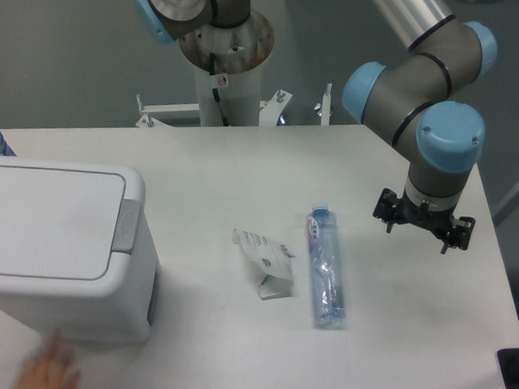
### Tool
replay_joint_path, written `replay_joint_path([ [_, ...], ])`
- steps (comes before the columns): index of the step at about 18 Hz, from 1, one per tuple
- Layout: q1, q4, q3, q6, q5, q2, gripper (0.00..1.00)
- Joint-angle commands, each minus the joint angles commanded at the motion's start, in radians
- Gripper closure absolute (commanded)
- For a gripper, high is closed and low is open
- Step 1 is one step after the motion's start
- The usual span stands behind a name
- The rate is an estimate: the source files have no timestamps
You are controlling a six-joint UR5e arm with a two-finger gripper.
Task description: Open the trash can
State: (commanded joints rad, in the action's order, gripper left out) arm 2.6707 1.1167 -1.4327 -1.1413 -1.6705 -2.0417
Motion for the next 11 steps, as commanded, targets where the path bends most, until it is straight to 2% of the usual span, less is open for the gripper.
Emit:
replay_joint_path([
  [11,0.0,0.003,0.002,-0.002,0.006,0.003,0.0],
])
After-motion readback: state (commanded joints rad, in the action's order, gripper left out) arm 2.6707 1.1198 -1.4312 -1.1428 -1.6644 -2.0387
